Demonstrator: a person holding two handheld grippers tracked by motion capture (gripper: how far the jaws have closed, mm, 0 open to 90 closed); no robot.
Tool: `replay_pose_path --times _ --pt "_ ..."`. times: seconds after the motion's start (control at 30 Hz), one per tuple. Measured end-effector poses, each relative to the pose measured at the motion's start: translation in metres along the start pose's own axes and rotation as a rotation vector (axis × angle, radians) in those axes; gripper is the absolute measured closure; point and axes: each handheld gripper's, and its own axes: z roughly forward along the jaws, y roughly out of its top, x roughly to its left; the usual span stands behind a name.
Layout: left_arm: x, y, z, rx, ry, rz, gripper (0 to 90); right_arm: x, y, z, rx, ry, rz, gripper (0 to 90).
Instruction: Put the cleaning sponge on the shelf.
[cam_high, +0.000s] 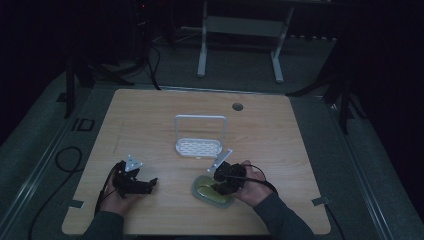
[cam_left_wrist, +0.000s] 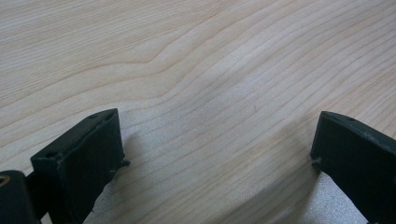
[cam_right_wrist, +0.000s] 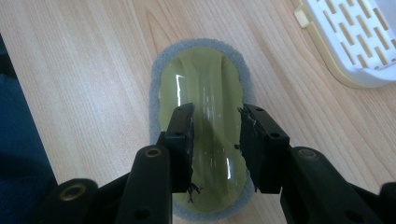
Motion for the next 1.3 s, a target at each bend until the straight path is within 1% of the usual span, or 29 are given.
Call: replay_pose_path --times 0.1,0.2,0.23,0.27,0.5,0.7,0.8,1.13,1.3 --pt "0.0 0.0 0.0 -0.001 0.0 -0.001 2.3 0.0 0.003 0.001 0.024 0.006 -0.004 64.7" --pt "0.0 0.0 0.0 -0.001 0.0 0.0 2.3 0.0 0.007 0.004 0.052 0.011 -0.02 65.0" --pt "0.0 0.0 0.0 -0.001 0.0 0.0 2.3 0.0 0.008 0.004 0.068 0.017 -0.017 65.2" --pt "0.0 0.0 0.0 -0.001 0.0 -0.001 2.3 -0.001 0.009 0.005 0.078 0.017 -0.026 65.3" --pt "0.0 0.0 0.0 -0.001 0.0 -0.001 2.3 -0.001 0.02 0.01 0.162 0.036 -0.046 66.1" --pt "0.0 0.0 0.0 -0.003 0.001 -0.001 2.3 -0.001 0.028 0.015 0.219 0.049 -0.078 68.0" --pt "0.0 0.0 0.0 -0.003 0.001 -0.001 2.3 -0.001 0.03 0.018 0.247 0.054 -0.082 68.0" --pt "0.0 0.0 0.0 -0.004 0.001 -0.005 2.3 -0.003 0.037 0.024 0.325 0.078 -0.101 69.7" --pt "0.0 0.0 0.0 -0.005 0.001 -0.003 2.3 -0.005 0.04 0.025 0.351 0.087 -0.115 70.6"
